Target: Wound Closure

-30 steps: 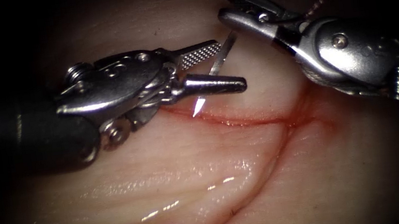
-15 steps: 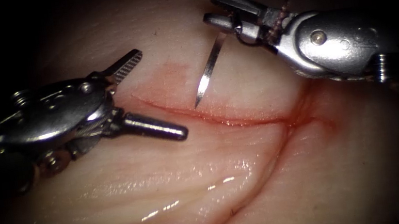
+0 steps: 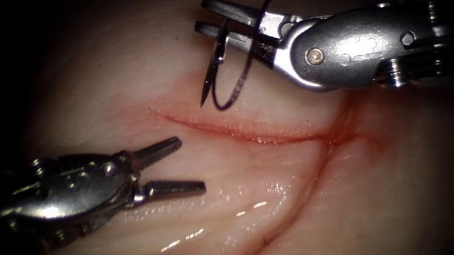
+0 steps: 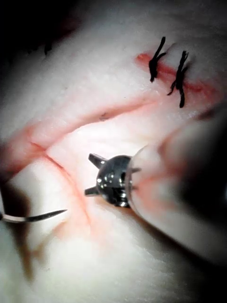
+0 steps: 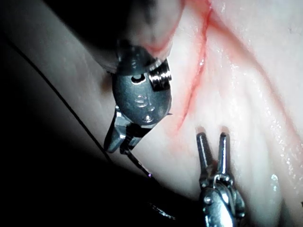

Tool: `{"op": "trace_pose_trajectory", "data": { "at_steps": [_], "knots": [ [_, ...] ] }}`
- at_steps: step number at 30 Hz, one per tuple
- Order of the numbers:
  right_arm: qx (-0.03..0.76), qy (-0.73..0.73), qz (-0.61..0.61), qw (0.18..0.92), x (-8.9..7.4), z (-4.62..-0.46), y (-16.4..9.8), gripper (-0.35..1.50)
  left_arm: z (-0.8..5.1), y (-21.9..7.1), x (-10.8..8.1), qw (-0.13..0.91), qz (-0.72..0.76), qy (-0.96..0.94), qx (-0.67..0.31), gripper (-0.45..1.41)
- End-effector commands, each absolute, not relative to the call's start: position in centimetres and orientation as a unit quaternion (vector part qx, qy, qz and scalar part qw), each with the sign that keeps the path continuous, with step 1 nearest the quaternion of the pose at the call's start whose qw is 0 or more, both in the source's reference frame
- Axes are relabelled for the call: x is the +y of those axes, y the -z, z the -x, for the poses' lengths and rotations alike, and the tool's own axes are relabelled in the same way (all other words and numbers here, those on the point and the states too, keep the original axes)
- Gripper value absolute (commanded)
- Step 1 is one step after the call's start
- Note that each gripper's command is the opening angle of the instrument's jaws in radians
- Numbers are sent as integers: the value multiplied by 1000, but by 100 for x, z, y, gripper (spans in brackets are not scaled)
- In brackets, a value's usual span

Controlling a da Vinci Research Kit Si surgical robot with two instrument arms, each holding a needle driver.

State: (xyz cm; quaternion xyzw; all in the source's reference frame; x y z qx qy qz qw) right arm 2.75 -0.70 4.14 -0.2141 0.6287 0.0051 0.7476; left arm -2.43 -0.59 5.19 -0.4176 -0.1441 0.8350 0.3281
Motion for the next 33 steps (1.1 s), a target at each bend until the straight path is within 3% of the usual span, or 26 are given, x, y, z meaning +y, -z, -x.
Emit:
{"op": "trace_pose_trajectory", "data": {
  "at_steps": [1,3,6,22,33],
  "knots": [
    [629,-2,218,747,-65,-283,-417,-35,250,-526,-59,321,421,-836,-141,0],
    [626,1,222,747,-63,-283,-420,-35,251,-530,-60,311,422,-841,-133,-33],
    [623,5,227,748,-60,-282,-424,-35,252,-537,-61,313,413,-847,-123,-45],
    [606,27,247,756,-66,-294,-444,-35,249,-566,-60,299,395,-861,-118,-21],
    [584,66,279,759,-83,-311,-466,-35,250,-541,-56,309,390,-858,-129,-21]
  ]
}}
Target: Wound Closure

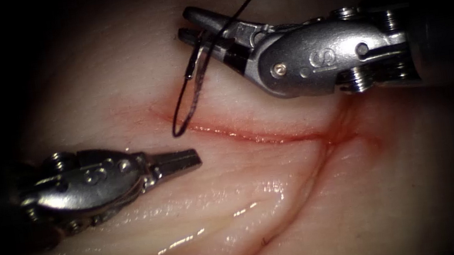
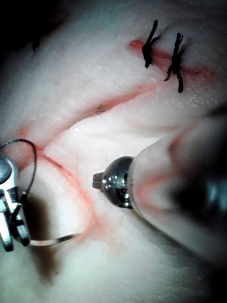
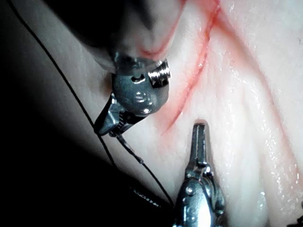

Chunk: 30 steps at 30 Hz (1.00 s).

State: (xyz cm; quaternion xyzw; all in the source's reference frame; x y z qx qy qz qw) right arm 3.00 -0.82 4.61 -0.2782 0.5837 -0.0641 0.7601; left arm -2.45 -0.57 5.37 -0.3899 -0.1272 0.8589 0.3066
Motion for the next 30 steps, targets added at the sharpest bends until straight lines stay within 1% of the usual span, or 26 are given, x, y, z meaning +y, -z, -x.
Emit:
{"op": "trace_pose_trajectory", "data": {
  "at_steps": [1,9,19,30],
  "knots": [
    [582,72,278,761,-87,-314,-471,-35,250,-539,-56,310,390,-857,-130,-21],
    [571,104,302,756,-119,-324,-497,-35,243,-519,-57,304,389,-859,-135,-23],
    [553,128,313,762,-149,-317,-523,-35,208,-519,-61,286,380,-868,-144,-27],
    [549,105,276,782,-155,-308,-552,-35,204,-531,-59,283,373,-873,-137,-23]
  ]
}}
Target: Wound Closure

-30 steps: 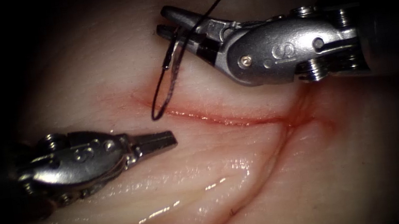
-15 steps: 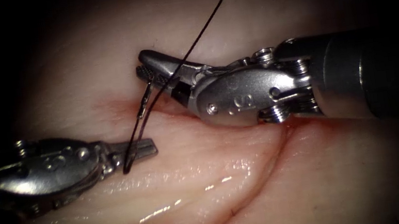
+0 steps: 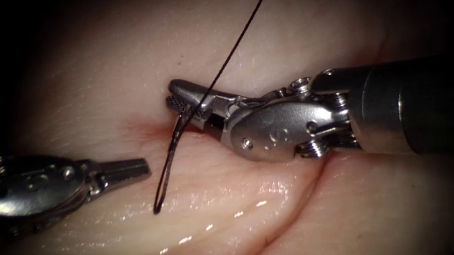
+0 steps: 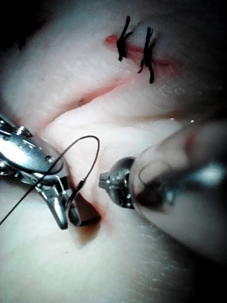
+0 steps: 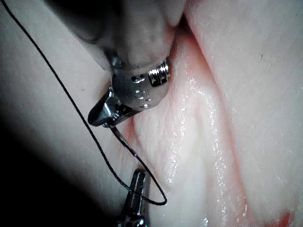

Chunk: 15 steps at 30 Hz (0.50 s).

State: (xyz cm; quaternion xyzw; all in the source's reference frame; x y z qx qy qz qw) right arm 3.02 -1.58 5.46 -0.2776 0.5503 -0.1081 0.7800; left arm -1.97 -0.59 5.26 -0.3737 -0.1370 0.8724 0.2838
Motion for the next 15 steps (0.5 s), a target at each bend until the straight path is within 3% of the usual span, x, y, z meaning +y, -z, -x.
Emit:
{"op": "trace_pose_trajectory", "data": {
  "at_steps": [1,15],
  "knots": [
    [547,103,271,785,-155,-308,-554,-35,204,-531,-59,284,373,-873,-137,-23],
    [543,74,210,810,-170,-302,-588,-35,206,-533,-56,289,370,-873,-134,-23]
  ]
}}
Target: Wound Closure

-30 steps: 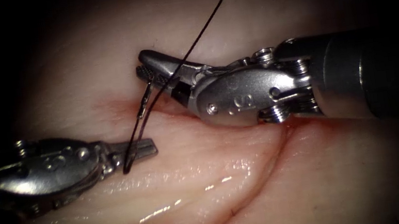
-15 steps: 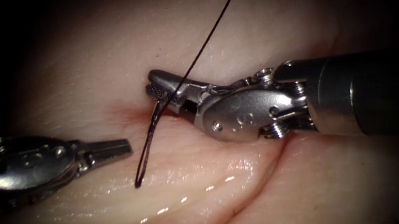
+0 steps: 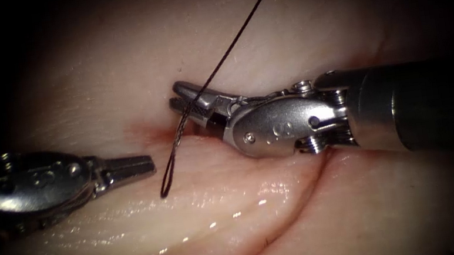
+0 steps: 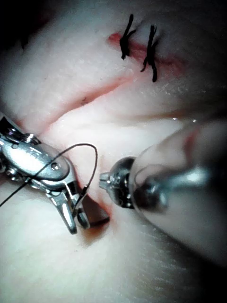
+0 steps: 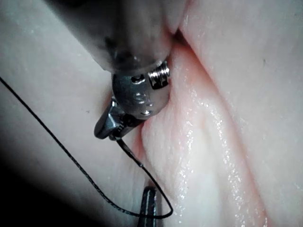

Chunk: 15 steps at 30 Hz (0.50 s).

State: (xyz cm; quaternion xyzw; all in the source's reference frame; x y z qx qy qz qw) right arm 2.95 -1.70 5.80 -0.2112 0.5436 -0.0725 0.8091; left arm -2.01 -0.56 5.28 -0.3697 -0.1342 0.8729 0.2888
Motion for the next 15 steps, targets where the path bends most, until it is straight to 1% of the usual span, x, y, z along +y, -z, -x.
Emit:
{"op": "trace_pose_trajectory", "data": {
  "at_steps": [1,15],
  "knots": [
    [542,72,206,811,-171,-302,-590,-35,206,-533,-56,289,370,-873,-134,-23],
    [536,68,175,823,-183,-304,-594,-35,205,-533,-56,293,367,-873,-134,-25]
  ]
}}
